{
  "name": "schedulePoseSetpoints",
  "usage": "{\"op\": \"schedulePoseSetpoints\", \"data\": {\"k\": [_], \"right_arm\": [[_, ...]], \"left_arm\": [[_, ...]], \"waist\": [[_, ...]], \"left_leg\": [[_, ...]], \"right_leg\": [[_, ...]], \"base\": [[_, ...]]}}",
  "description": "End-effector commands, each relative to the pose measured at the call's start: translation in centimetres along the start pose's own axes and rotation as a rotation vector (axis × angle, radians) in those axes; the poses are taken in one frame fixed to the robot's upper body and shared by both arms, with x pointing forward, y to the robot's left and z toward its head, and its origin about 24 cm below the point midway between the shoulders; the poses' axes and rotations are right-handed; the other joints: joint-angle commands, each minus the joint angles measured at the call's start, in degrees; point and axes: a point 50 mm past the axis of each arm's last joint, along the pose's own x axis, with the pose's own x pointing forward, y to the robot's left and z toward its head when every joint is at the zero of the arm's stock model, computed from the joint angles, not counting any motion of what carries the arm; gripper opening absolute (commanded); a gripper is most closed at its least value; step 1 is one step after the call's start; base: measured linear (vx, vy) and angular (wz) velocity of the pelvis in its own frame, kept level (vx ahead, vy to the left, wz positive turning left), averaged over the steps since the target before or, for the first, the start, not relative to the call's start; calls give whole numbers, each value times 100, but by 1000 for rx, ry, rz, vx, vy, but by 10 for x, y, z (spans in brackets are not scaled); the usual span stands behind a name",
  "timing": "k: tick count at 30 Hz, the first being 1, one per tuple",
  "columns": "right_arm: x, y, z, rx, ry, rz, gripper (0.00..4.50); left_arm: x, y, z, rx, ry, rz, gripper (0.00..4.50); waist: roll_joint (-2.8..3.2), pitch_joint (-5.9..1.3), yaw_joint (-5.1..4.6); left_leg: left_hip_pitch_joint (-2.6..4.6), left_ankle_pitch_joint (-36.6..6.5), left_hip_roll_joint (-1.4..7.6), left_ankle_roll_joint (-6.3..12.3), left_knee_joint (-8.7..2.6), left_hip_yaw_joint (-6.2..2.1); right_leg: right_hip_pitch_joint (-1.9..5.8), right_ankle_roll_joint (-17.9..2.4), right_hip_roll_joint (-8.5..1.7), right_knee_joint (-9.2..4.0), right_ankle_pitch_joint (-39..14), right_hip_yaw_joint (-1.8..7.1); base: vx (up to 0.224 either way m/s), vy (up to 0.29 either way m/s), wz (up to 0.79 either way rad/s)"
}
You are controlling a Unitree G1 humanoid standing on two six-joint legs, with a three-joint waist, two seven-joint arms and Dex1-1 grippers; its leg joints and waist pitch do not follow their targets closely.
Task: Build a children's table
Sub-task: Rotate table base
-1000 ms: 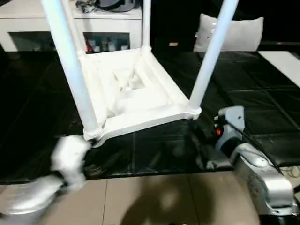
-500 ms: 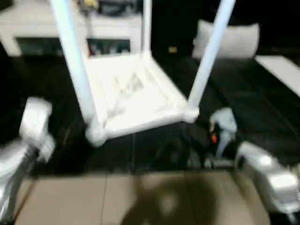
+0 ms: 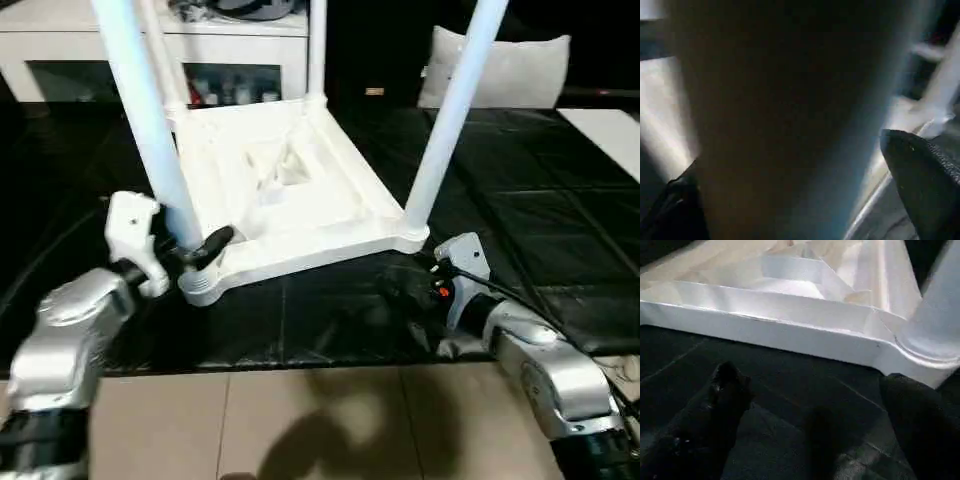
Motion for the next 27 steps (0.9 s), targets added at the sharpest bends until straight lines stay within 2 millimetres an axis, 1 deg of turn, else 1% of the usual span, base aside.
{"op": "schedulePoseSetpoints", "data": {"k": [1, 2, 3, 4, 5, 6, 7, 8, 9, 10, 11, 12, 14, 15, 16, 18, 19, 20, 21, 22, 23, 24, 25, 26, 27], "right_arm": [[4, -10, 0, -13, 24, -79, 450], [6, -14, -2, -18, 42, -109, 450], [7, -15, -3, -20, 45, -113, 450], [8, -22, -8, -33, 74, -153, 450], [8, -24, -9, -36, 82, -164, 450], [8, -27, -11, -40, 96, -181, 450], [8, -35, -17, -47, 128, -214, 450], [7, -39, -19, -49, 143, -235, 450], [7, -39, -19, -49, 144, -236, 450], [7, -43, -20, -47, 149, -248, 450], [7, -43, -19, -47, 149, -251, 450], [8, -45, -19, -48, 148, -261, 450], [13, -49, -17, -37, 131, -274, 450], [17, -51, -16, -31, 119, -279, 450], [19, -51, -15, -31, 115, -281, 450], [22, -51, -13, -31, 108, -279, 450], [25, -51, -12, -28, 103, -276, 450], [29, -50, -11, -20, 98, -272, 450], [32, -49, -11, -14, 96, -268, 450], [37, -46, -9, -20, 93, -253, 450], [42, -43, -8, -29, 89, -236, 450], [43, -42, -8, -30, 87, -231, 450], [48, -37, -4, -38, 74, -201, 450], [53, -31, -1, -43, 61, -171, 450], [54, -30, 0, -45, 59, -163, 450]], "left_arm": [[7, -18, 6, -53, -42, -169, 444], [6, -28, 9, -84, -50, -273, 444], [6, -29, 10, -88, -51, -289, 444], [5, -44, 15, -123, -55, -434, 444], [4, -47, 17, -130, -56, -465, 444], [5, -52, 19, -140, -60, -507, 444], [9, -63, 22, -140, -64, -577, 444], [15, -69, 21, -126, -57, -591, 444], [15, -69, 21, -125, -57, -592, 444], [22, -74, 19, -108, -53, -590, 444], [24, -75, 19, -108, -54, -589, 444], [29, -78, 19, -109, -55, -591, 444], [38, -92, 20, -119, -68, -638, 444], [40, -101, 23, -137, -74, -689, 444], [39, -106, 24, -145, -77, -719, 444], [38, -114, 27, -160, -82, -772, 444], [37, -119, 29, -178, -86, -811, 444], [36, -129, 32, -204, -98, -866, 444], [35, -136, 34, -223, -107, -905, 444], [36, -146, 38, -242, -124, -941, 444], [39, -154, 40, -252, -136, -963, 444], [39, -156, 40, -253, -138, -967, 444], [43, -164, 42, -255, -147, -985, 444], [46, -169, 44, -258, -154, -990, 444], [47, -170, 44, -259, -156, -991, 444]], "waist": [[12, -338, 18], [-38, -330, 17], [-13, -341, 26], [-36, -347, 28], [-15, -361, 49], [-55, -353, 46], [-58, -353, 48], [-59, -360, 51], [-91, -356, 47], [-94, -353, 53], [-95, -355, 48], [-95, -355, 48], [-113, -354, 8], [-112, -359, 1], [-112, -352, 0], [-118, -367, 2], [-27, -383, -2], [-82, -403, -30], [-82, -399, -27], [-131, -410, -52], [-132, -392, -76], [-161, -394, -79], [-173, -398, -103], [-162, -393, -131], [-178, -392, -137]], "left_leg": [[-29, -784, 18, -58, -418, 137], [-42, -753, 24, -71, -427, 147], [-36, -707, 26, -80, -427, 145], [-24, -612, 35, -81, -415, 160], [-19, -460, 35, -79, -404, 161], [-24, -400, 31, -56, -399, 174], [-39, -342, 22, -36, -397, 176], [-36, -285, 17, -21, -388, 180], [-44, -253, 10, 3, -385, 189], [-60, -232, 2, 20, -381, 194], [-60, -244, -3, 23, -380, 200], [-60, -244, -3, 23, -380, 200], [-64, -372, -3, -8, -384, 199], [-56, -409, 11, -10, -382, 206], [-62, -414, 7, -12, -383, 205], [-67, -287, 16, 2, -372, 204], [-62, -167, 6, 17, -353, 196], [-75, -60, 5, 24, -336, 207], [-79, -39, -7, 45, -338, 210], [-103, 14, -16, 65, -331, 216], [-100, 7, -15, 109, -321, 232], [-105, 8, -15, 130, -322, 234], [-109, 20, -14, 168, -322, 238], [-115, -22, -14, 189, -325, 237], [-118, -17, -11, 192, -325, 236]], "right_leg": [[334, -928, -316, -496, -902, 307], [339, -901, -314, -490, -939, 315], [335, -920, -319, -469, -900, 316], [312, -966, -314, -452, -747, 323], [308, -1027, -297, -420, -493, 322], [306, -1050, -281, -421, -355, 325], [326, -1087, -271, -398, -192, 318], [339, -1083, -267, -396, -99, 317], [348, -1064, -263, -407, -72, 320], [371, -1013, -268, -404, -63, 326], [378, -940, -270, -420, -154, 326], [378, -940, -270, -420, -154, 326], [389, -861, -282, -446, -428, 323], [372, -889, -303, -444, -507, 325], [369, -891, -295, -448, -541, 322], [380, -922, -286, -415, -337, 331], [367, -993, -271, -378, -77, 331], [379, -1085, -261, -346, 213, 331], [382, -1115, -246, -358, 292, 324], [407, -1182, -250, -326, 393, 321], [391, -1210, -238, -350, 398, 328], [399, -1209, -240, -352, 376, 326], [405, -1208, -240, -352, 355, 329], [403, -1195, -240, -354, 263, 331], [415, -1161, -237, -360, 230, 332]], "base": [[0, 0, 0], [0, 0, 0], [0, 0, 0], [0, 0, 0], [0, 0, 0], [0, 0, 0], [0, 0, 0], [0, 0, 0], [0, 0, 0], [0, 0, 0], [0, 0, 0], [0, 0, 0], [0, 0, 0], [0, 0, 0], [0, 0, 0], [0, 0, 0], [0, 0, 0], [0, 0, 0], [0, 0, 0], [0, 0, 0], [0, 0, 0], [0, 0, 0], [0, 0, 0], [0, 0, 0], [0, 0, 0]]}}
